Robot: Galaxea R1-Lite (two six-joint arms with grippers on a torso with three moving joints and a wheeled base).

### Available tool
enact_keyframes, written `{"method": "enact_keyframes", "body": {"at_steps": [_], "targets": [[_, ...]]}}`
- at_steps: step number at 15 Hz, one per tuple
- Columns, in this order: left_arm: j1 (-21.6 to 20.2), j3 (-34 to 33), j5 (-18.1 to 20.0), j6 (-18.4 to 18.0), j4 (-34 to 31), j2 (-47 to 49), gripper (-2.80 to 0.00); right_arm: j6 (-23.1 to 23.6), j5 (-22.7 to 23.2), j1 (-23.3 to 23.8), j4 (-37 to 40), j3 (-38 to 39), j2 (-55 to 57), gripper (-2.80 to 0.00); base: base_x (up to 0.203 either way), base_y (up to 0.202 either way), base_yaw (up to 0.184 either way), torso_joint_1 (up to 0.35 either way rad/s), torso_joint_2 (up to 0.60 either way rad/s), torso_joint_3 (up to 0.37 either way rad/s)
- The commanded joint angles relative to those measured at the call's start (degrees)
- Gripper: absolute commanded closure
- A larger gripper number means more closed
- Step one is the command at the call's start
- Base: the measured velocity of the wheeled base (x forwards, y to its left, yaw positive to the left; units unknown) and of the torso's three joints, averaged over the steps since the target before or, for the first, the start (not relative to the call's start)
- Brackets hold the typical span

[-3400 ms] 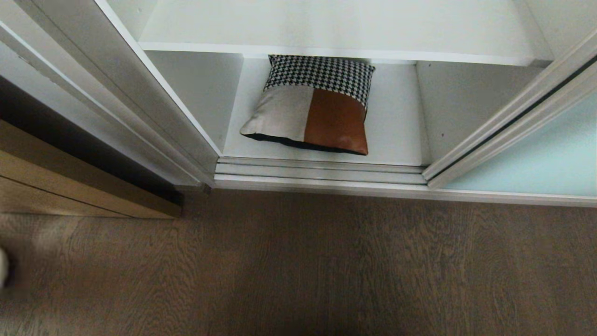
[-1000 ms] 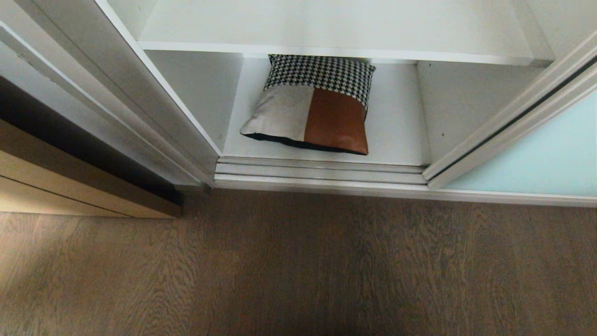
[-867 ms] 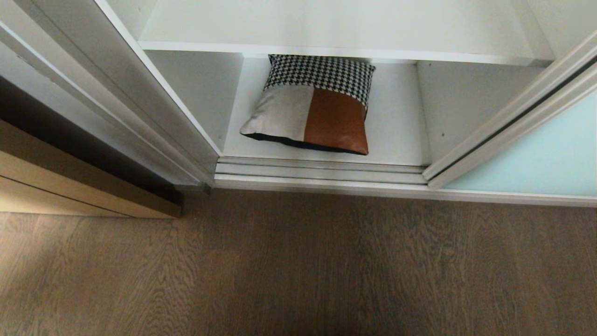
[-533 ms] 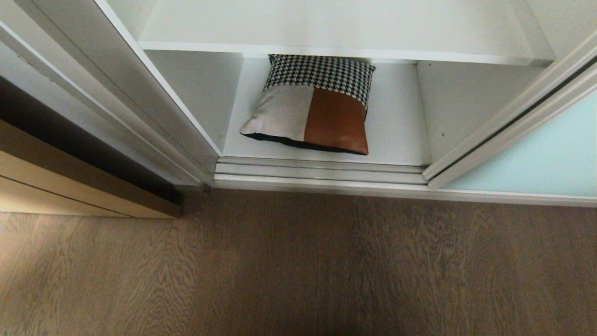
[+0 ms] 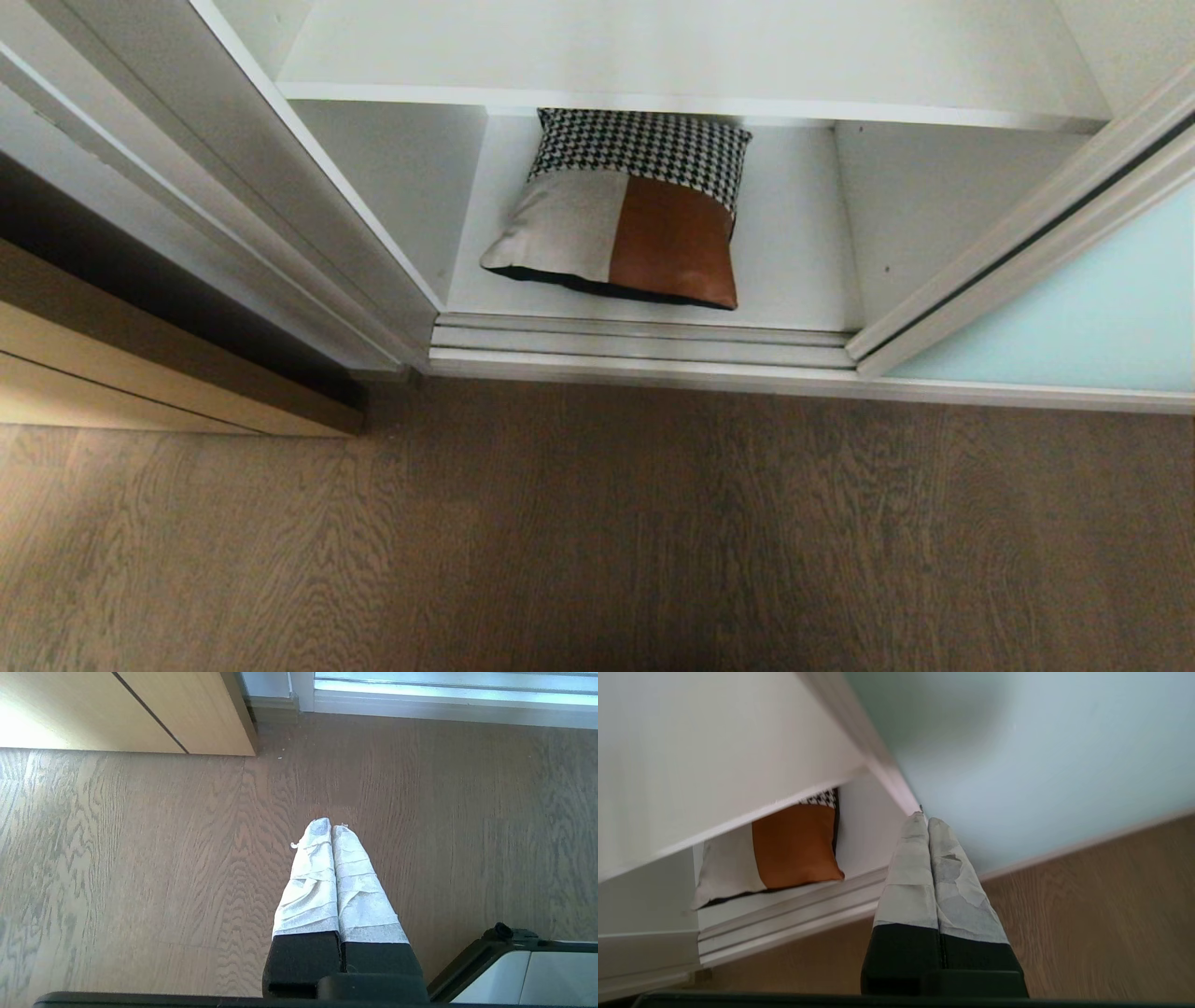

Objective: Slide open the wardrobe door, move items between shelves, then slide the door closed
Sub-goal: Close the door

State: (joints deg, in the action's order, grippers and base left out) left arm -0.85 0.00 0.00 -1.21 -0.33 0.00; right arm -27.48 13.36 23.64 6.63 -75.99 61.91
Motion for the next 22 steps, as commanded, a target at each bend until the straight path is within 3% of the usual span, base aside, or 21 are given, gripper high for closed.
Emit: {"method": "enact_keyframes", "body": {"at_steps": [1,17,22], "targets": [[0.0,-0.1,0.0,0.0,0.0,0.1,0.0,-0.1,0.2,0.0,-1.6,-0.5,3.1,0.0,0.0,0.0,0.0,0.0,0.0,0.0],[0.0,-0.1,-0.1,0.0,0.0,0.1,0.0,0.1,3.7,-0.5,-10.2,0.0,7.7,0.0,0.0,0.0,0.0,0.0,0.0,0.0],[0.0,-0.1,0.0,0.0,0.0,0.1,0.0,0.4,7.8,-1.6,-10.7,1.0,5.8,0.0,0.0,0.0,0.0,0.0,0.0,0.0]]}}
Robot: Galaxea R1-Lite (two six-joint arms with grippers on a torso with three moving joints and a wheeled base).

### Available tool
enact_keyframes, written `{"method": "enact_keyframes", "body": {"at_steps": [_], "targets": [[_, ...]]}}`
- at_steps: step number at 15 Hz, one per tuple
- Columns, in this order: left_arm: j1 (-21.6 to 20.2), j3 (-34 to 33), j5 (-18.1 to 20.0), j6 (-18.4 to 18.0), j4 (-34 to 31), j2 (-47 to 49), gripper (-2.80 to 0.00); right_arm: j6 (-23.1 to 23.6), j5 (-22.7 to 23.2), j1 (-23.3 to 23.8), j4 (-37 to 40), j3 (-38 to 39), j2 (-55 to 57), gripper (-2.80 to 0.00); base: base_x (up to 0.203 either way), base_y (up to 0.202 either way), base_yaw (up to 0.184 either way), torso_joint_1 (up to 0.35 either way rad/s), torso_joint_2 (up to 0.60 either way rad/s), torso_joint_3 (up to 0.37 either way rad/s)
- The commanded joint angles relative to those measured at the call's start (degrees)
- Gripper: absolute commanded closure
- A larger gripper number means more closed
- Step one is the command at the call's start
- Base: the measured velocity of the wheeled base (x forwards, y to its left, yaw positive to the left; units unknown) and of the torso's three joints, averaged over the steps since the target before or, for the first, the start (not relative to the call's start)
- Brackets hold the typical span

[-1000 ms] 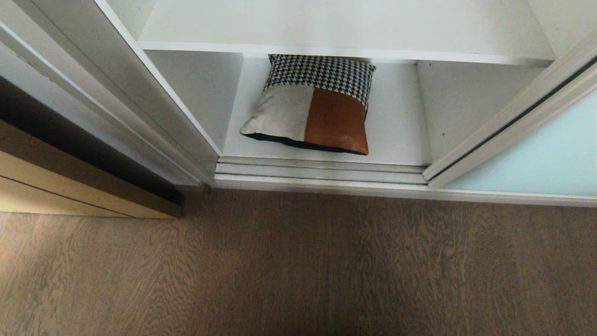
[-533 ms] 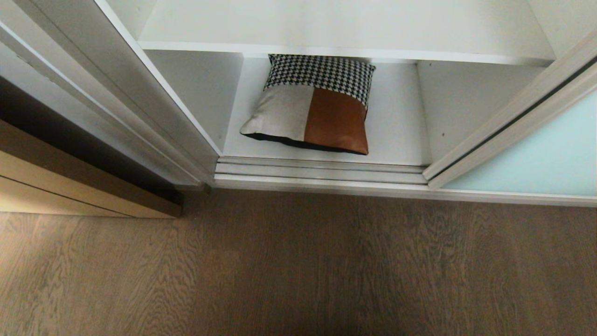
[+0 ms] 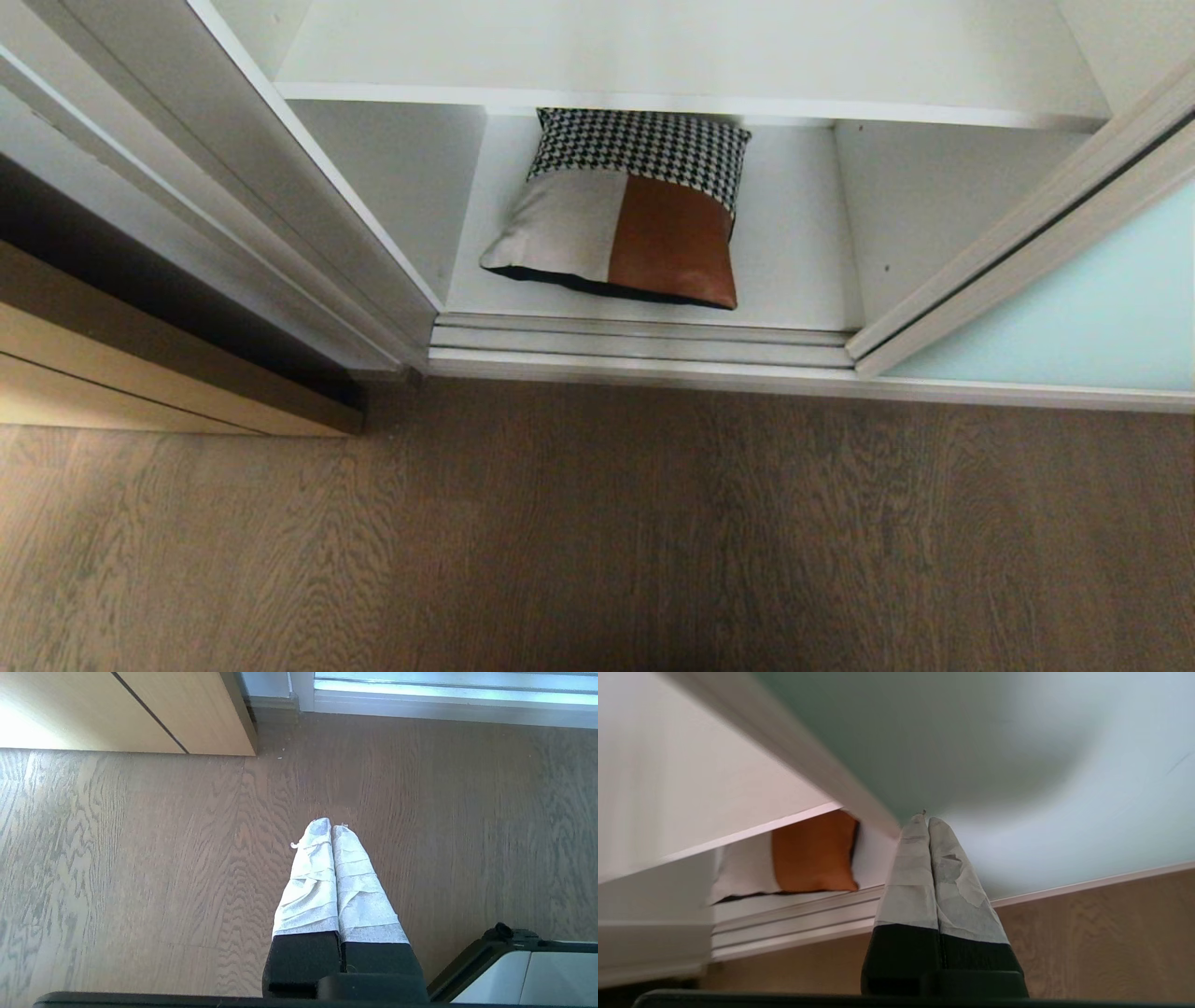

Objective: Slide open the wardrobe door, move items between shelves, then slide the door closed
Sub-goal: Close the door

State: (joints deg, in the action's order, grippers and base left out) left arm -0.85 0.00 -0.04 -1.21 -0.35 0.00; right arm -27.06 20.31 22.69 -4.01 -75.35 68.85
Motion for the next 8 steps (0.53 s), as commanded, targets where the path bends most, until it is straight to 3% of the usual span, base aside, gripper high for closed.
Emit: {"method": "enact_keyframes", "body": {"at_steps": [1,8], "targets": [[0.0,-0.1,0.0,0.0,0.0,0.1,0.0,0.1,1.1,-1.5,-0.1,0.5,-1.5,0.0,0.0,0.0,0.0,0.0,0.0,0.0],[0.0,-0.1,0.0,0.0,0.0,0.1,0.0,0.9,0.9,-13.1,0.0,1.8,-4.4,0.0,0.0,0.0,0.0,0.0,0.0,0.0]]}}
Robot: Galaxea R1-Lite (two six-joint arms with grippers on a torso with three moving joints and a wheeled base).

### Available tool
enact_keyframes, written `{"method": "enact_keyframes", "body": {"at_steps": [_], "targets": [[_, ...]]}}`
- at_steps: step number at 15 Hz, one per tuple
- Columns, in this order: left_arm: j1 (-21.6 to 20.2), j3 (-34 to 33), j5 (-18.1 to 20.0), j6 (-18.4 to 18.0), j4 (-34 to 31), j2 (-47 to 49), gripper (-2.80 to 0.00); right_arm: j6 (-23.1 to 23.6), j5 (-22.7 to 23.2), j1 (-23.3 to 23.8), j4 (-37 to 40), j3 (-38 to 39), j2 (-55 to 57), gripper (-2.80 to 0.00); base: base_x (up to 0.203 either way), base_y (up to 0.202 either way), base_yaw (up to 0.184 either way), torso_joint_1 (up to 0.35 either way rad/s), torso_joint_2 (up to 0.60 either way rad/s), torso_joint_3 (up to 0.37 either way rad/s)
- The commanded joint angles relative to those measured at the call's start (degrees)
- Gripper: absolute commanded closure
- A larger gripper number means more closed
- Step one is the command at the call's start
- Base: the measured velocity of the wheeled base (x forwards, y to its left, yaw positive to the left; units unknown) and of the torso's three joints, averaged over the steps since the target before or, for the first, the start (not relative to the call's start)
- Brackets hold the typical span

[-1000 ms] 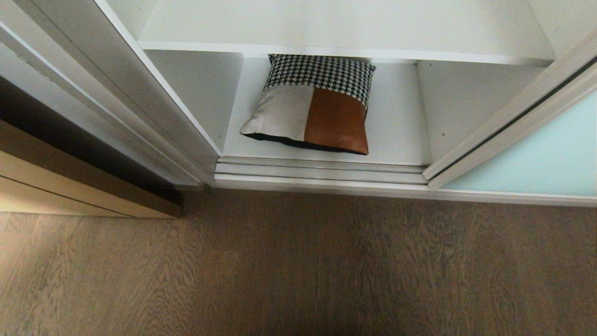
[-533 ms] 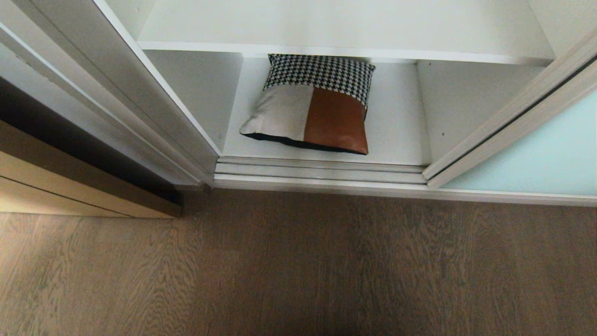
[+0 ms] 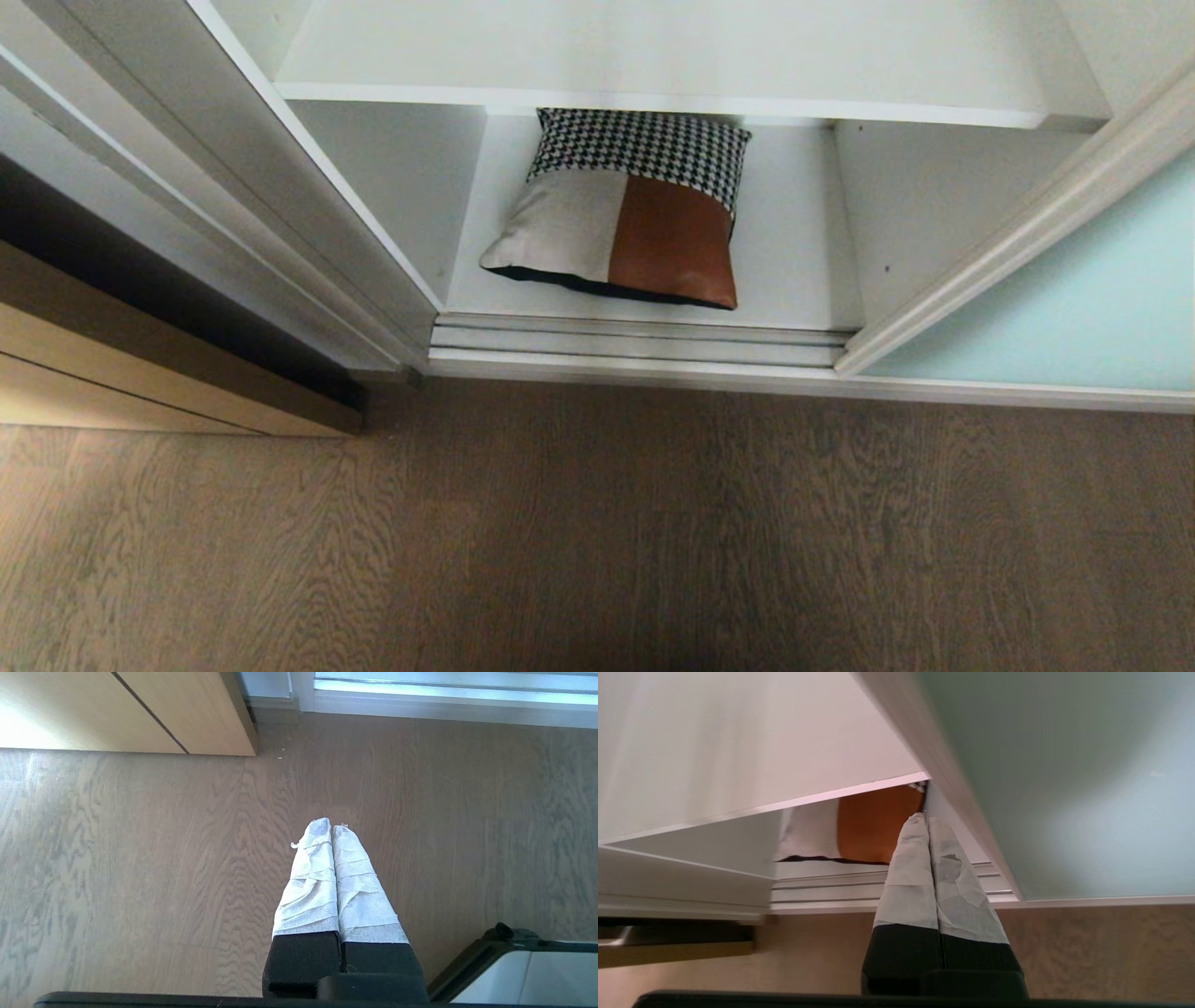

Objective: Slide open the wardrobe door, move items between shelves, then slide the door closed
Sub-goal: Close the door

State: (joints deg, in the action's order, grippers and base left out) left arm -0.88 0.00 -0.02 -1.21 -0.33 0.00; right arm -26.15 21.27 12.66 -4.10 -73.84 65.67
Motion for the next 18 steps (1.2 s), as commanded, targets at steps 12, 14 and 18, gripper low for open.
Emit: {"method": "enact_keyframes", "body": {"at_steps": [12,14,18], "targets": [[0.0,-0.1,0.0,0.0,0.0,0.1,0.0,-17.5,-3.4,-11.0,11.0,-3.3,-8.7,0.0,0.0,0.0,0.0,0.0,0.0,0.0],[0.0,-0.1,0.0,0.0,0.0,0.1,0.0,-21.6,-4.4,-10.0,12.4,-7.1,-6.6,0.0,0.0,0.0,0.0,0.0,0.0,0.0],[0.0,-0.1,0.0,0.0,0.0,0.1,0.0,-26.8,-3.8,-2.6,12.9,-12.0,-0.5,0.0,0.0,0.0,0.0,0.0,0.0,0.0]]}}
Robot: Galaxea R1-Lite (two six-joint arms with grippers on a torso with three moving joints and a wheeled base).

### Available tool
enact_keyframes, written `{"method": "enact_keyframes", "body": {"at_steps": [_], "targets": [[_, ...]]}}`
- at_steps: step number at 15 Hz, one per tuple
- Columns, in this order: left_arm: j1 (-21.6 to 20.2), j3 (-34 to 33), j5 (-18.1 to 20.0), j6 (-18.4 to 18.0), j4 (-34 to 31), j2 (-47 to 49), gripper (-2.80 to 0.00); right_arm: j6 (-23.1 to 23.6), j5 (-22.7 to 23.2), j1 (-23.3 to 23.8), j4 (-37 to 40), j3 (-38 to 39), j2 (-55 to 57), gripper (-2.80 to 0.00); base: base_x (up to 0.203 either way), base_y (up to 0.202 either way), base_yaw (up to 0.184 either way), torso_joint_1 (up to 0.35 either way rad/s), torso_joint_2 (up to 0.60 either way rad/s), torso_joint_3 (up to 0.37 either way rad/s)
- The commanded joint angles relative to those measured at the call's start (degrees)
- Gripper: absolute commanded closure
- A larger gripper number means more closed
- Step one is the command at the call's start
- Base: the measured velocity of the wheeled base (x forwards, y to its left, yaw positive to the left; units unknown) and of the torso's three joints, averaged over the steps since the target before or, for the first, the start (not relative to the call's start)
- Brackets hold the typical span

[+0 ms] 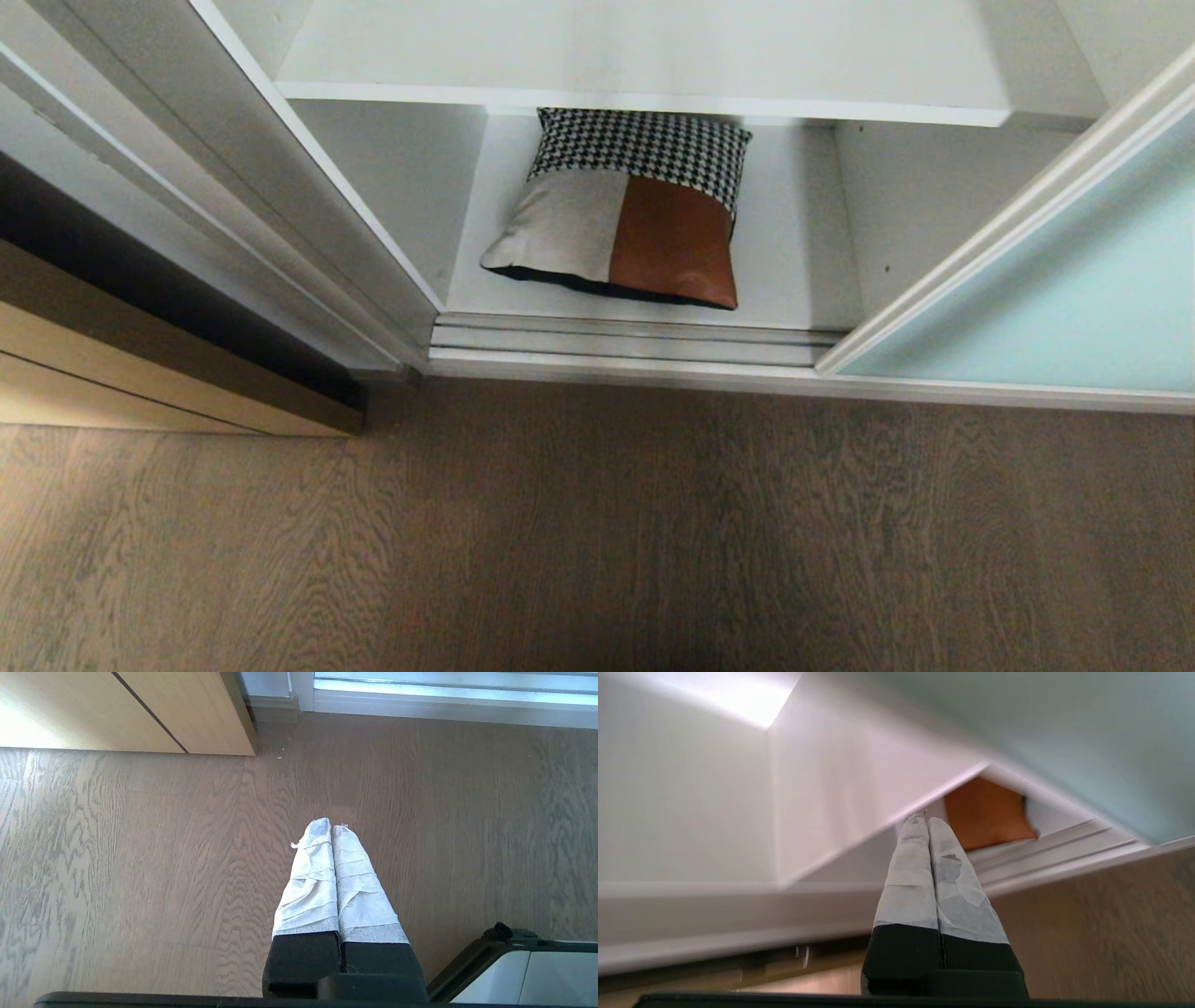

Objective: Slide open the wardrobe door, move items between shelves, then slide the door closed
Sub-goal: Close the door

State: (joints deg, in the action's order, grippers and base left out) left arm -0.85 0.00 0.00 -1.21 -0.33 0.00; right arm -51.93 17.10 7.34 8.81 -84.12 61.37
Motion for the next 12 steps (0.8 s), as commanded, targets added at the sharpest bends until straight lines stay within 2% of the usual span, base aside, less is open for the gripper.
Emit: {"method": "enact_keyframes", "body": {"at_steps": [1,5,8,10,12], "targets": [[0.0,-0.1,-0.1,0.0,0.0,0.1,0.0,-1.5,0.8,3.8,0.0,-2.7,5.0,0.0,0.0,0.0,0.0,0.0,0.0,0.0],[0.0,-0.1,0.0,0.0,0.0,0.1,0.0,-1.6,1.8,4.9,-0.5,-3.7,5.6,0.0,0.0,0.0,0.0,0.0,0.0,0.0],[0.0,-0.1,0.0,0.0,0.0,0.1,0.0,-1.6,3.1,7.7,-1.0,-3.8,6.9,0.0,0.0,0.0,0.0,0.0,0.0,0.0],[0.0,-0.1,0.0,0.0,0.0,0.1,0.0,-1.7,6.7,10.5,-1.2,-4.0,6.5,0.0,0.0,0.0,0.0,0.0,0.0,0.0],[0.0,-0.1,0.0,0.0,0.0,0.1,0.0,-1.8,9.5,11.2,-1.0,-3.8,4.2,0.0,0.0,0.0,0.0,0.0,0.0,0.0]]}}
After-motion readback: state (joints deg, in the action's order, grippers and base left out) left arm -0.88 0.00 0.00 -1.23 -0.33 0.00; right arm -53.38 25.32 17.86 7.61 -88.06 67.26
